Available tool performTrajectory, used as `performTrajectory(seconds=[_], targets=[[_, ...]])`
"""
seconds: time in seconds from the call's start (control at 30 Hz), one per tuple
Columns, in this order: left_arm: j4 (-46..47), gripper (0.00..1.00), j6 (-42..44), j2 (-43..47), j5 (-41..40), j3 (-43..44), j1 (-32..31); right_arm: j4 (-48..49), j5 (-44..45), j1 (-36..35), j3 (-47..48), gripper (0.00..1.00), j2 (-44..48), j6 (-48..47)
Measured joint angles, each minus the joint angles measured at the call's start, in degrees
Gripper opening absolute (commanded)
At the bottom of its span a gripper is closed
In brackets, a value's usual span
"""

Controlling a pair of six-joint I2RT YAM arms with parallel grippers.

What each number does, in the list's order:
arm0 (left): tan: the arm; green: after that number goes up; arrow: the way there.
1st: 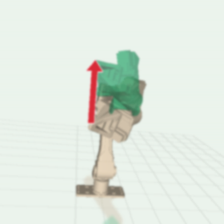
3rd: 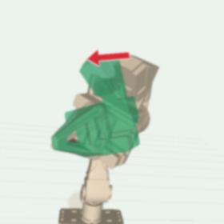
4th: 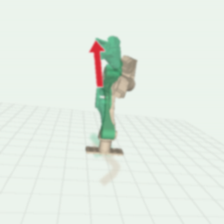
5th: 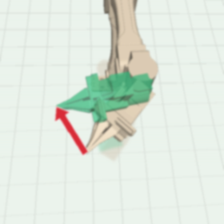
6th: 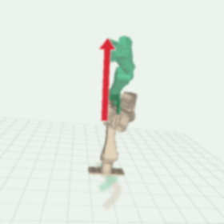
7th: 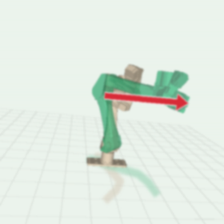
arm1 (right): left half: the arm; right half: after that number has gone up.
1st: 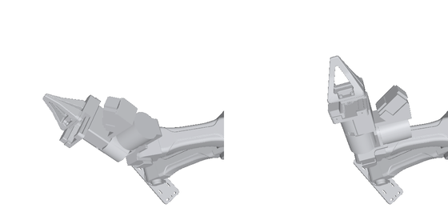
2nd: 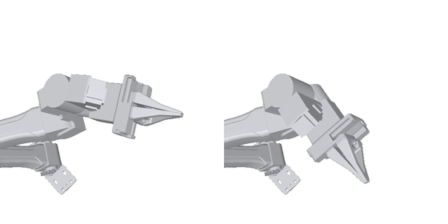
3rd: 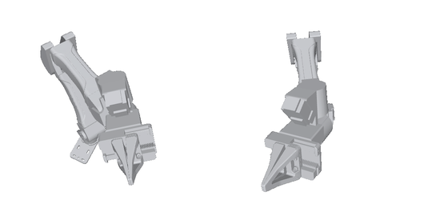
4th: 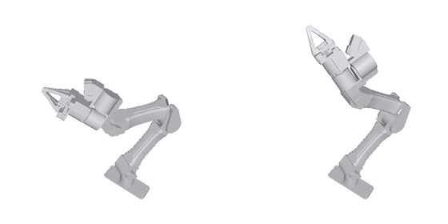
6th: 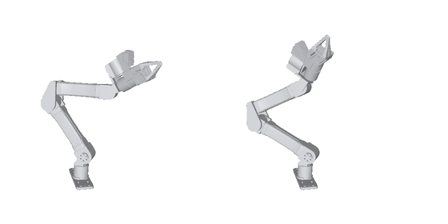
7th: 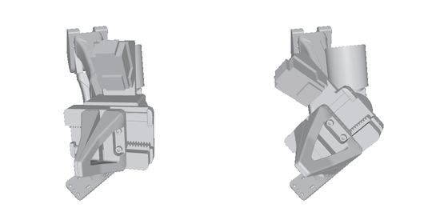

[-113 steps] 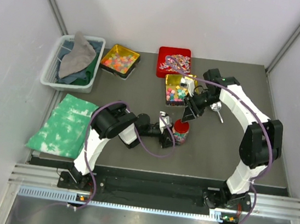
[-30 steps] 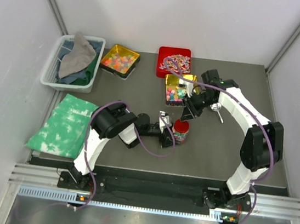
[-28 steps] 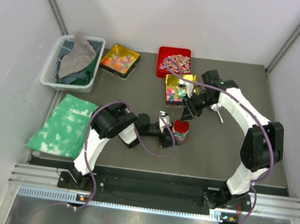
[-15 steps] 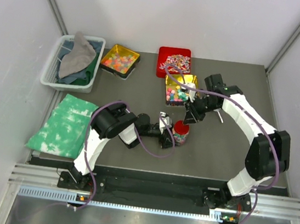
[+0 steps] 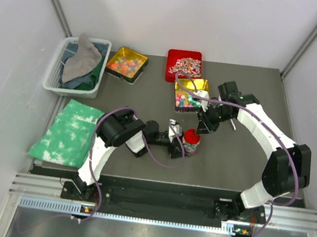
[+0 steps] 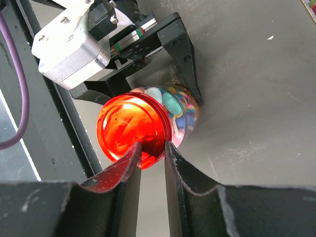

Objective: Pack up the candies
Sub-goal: Screw the bottle lid onto the packing bottle.

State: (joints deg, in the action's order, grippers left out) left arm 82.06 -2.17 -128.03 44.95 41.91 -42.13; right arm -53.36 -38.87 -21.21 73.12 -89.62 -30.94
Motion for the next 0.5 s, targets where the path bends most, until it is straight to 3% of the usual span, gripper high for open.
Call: performTrajectory(seconds=[0.27,0.37,0.43,0.5], targets=[[-0.02,0.34,0.04,0.0,0.31,0.0,-0.09,-0.39,0.24,0.0,-0.39,0.26,0.52,-0.39],[-0.04,0.35,0.0,0.0,0.28,0.0,-0.09,-0.5,0.5,0.0,-0.39,0.4,0.61,-0.13],[-0.04,0.4,-0.04,0.0,-0.2,0.0,-0.07,-1.9,1.31,0.0,-0.39,0.55,0.74,0.68],[-0.02,0.45,-0.07,0.0,-1.05,0.0,0.09,-2.89,2.56,0.04,-0.35,0.64,0.74,1.36]])
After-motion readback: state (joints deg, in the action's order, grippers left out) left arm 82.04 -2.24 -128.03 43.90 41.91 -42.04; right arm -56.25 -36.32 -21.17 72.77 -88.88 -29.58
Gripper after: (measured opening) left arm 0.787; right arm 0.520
